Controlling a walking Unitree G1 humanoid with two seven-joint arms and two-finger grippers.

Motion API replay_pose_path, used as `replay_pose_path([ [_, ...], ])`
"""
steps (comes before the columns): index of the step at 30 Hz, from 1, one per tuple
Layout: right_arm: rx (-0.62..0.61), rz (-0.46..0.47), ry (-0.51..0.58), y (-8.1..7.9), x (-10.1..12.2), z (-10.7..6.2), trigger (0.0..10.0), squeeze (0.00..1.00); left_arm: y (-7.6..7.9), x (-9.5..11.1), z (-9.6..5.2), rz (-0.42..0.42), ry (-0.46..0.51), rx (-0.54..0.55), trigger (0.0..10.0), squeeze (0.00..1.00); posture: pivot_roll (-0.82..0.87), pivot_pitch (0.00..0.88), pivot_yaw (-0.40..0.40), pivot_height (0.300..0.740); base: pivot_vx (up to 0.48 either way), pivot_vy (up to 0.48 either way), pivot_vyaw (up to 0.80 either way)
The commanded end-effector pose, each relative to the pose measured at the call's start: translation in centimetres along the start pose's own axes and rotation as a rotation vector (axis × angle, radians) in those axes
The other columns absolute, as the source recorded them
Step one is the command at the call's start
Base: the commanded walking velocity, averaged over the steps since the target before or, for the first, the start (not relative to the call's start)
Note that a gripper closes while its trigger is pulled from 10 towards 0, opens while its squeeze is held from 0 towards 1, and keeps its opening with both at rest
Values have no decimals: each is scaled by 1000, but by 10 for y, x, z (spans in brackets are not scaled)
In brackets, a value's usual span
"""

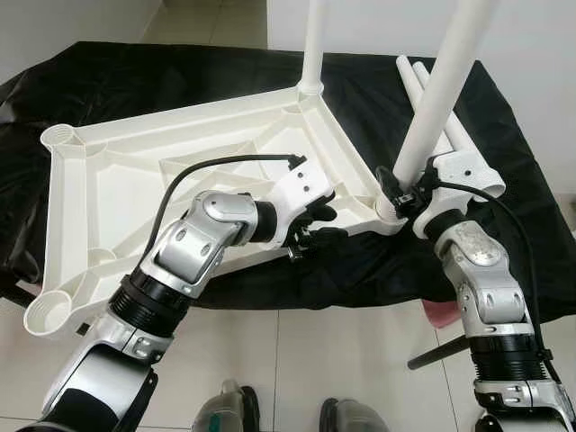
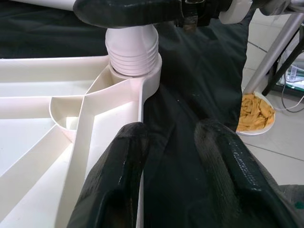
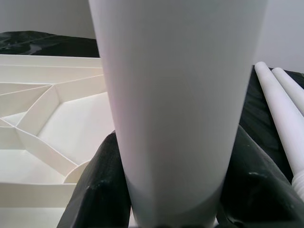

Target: Building children table

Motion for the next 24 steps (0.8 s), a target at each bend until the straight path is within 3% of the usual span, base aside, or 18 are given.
replay_pose_path([
  [1, -3, 18, -120, 1, -29, -7, 10000, 0, -2, -2, -1, -4, -11, 28, 10000, 0, -32, 141, 37, 740, 0, 0, 0],
  [8, 22, 55, -133, -1, -32, -8, 10000, 0, -2, -2, -2, -2, -13, 29, 10000, 0, -29, 139, 37, 740, 0, 0, 0],
  [15, -53, 175, -166, 12, -38, -4, 10000, 0, -2, -2, -2, 0, -13, 27, 10000, 0, -29, 136, 35, 740, 0, 0, 0],
  [24, -86, 197, -209, 16, -46, -2, 10000, 0, -2, -1, -2, 2, -12, 29, 10000, 0, -23, 129, 28, 740, 0, 0, 0],
])
Point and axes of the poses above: a point about 5 cm out from each wrist's last joint towards the gripper, its own z axis pointing out of the wrist towards the gripper, its own x axis along the axis of the wrist's last joint, y = z × x, the point moved 3 cm from there along z, pointing out of the wrist towards the gripper, and after that the axes turned 2 degrees about z, right-handed, at the moved point
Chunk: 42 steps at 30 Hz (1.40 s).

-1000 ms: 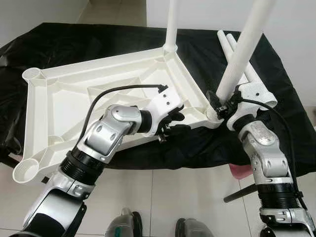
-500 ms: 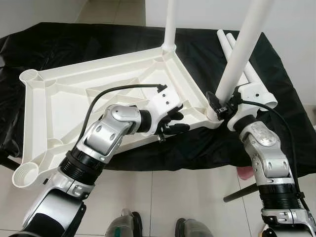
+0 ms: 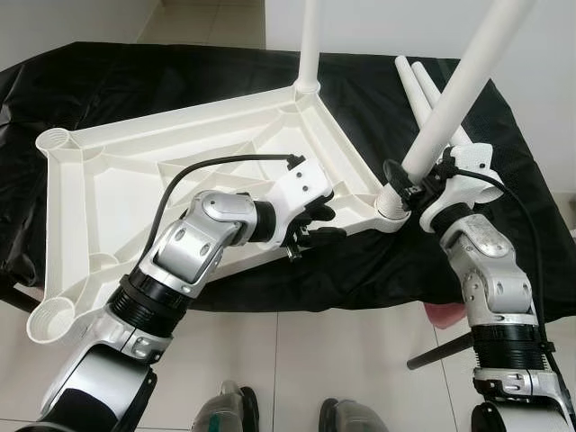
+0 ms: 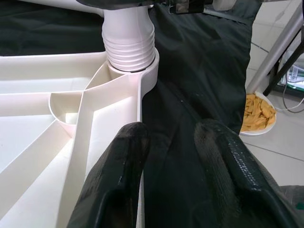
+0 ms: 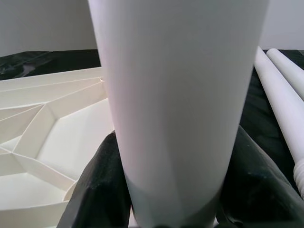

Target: Building children table

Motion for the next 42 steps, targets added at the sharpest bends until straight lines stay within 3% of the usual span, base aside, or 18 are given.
replay_pose_path([
  [1, -57, 41, -175, 8, -42, -8, 10000, 0, -1, 0, -2, 5, -7, 28, 10000, 0, -23, 129, 28, 740, 0, 0, 0],
  [6, -13, 82, -186, 0, -43, -8, 10000, 0, -2, 0, -2, 7, -9, 31, 10000, 0, -22, 124, 25, 740, 0, 0, 0],
  [18, -69, 121, -238, 9, -52, -9, 10000, 0, -2, 0, -2, 6, -9, 36, 10000, 0, -20, 126, 23, 740, 0, 0, 0],
  [24, -87, 76, -243, 11, -54, -10, 10000, 0, -2, -1, -3, 6, -10, 41, 10000, 0, -17, 132, 20, 740, 0, 0, 0],
  [27, -14, -19, -218, -2, -55, -14, 10000, 0, -3, -1, -4, 6, -11, 46, 10000, 0, -18, 134, 19, 740, 0, 0, 0],
  [29, 23, -16, -225, -11, -58, -18, 10000, 0, -3, -1, -4, 4, -9, 47, 10000, 0, -19, 137, 19, 740, 0, 0, 0],
  [42, 68, -62, -216, -20, -60, -23, 10000, 0, -3, -1, -4, 2, -10, 46, 10000, 0, -19, 142, 22, 740, 0, 0, 0],
])
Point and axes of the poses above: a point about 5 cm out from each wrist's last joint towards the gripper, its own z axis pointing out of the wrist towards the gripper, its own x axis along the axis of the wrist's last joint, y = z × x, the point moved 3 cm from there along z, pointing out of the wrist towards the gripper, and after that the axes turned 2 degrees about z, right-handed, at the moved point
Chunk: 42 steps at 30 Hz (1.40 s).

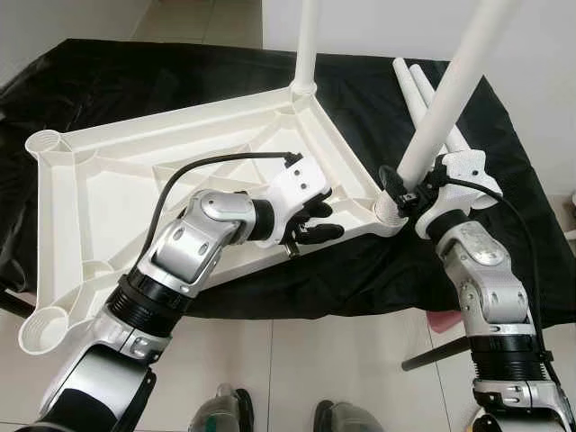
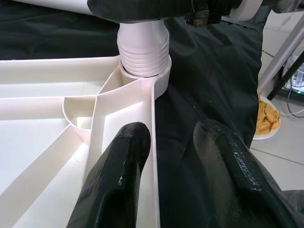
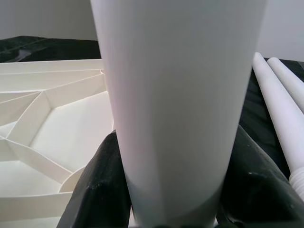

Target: Building children table

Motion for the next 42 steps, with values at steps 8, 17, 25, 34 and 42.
replay_pose_path([
  [8, 174, -71, -171, -34, -46, -16, 10000, 0, -2, -1, -2, -3, -7, 39, 10000, 0, -20, 142, 25, 740, 0, 0, 0],
  [17, 49, 19, -198, -13, -50, -13, 10000, 0, -2, -1, -2, -2, -8, 38, 10000, 0, -18, 144, 26, 740, 0, 0, 0],
  [25, -42, 174, -233, 3, -57, -12, 10000, 0, -3, -1, -2, 2, -9, 40, 10000, 0, -17, 142, 26, 740, 0, 0, 0],
  [34, -96, 254, -283, 12, -66, -12, 10000, 0, -1, -1, -2, 2, -9, 38, 10000, 0, -14, 140, 21, 740, 0, 0, 0],
  [42, -102, 263, -329, 12, -72, -12, 10000, 0, -1, -1, -2, -2, -10, 42, 10000, 0, -10, 139, 16, 740, 0, 0, 0],
])
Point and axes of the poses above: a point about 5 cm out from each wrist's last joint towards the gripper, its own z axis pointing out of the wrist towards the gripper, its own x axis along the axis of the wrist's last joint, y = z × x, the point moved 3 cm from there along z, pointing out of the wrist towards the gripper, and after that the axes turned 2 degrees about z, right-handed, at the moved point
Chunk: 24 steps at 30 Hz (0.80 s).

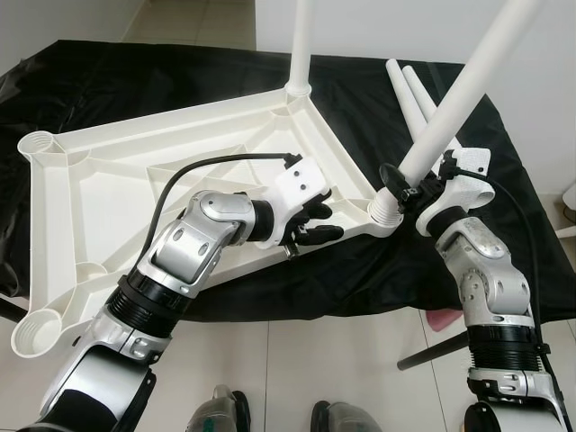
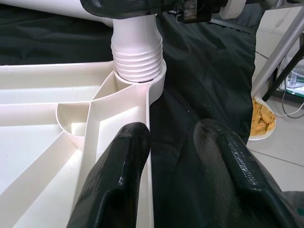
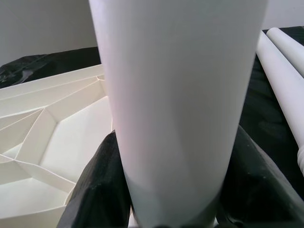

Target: Building children table

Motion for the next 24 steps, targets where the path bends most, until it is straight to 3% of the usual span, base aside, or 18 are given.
replay_pose_path([
  [1, -79, 22, -277, 12, -66, -14, 10000, 0, -1, 0, -2, 6, -6, 41, 10000, 0, -10, 139, 16, 740, 0, 0, 0],
  [8, -50, -98, -270, 5, -68, -16, 10000, 0, -1, 0, -2, 6, -4, 42, 10000, 0, -9, 136, 13, 740, 0, 0, 0],
  [17, 20, -103, -250, -9, -71, -22, 10000, 0, -2, 0, -3, 9, -6, 44, 10000, 0, -10, 142, 20, 740, 0, 0, 0],
  [24, 12, -95, -256, -8, -76, -25, 10000, 0, -3, 0, -4, 9, -7, 46, 10000, 0, -12, 144, 21, 740, 0, 0, 0],
])
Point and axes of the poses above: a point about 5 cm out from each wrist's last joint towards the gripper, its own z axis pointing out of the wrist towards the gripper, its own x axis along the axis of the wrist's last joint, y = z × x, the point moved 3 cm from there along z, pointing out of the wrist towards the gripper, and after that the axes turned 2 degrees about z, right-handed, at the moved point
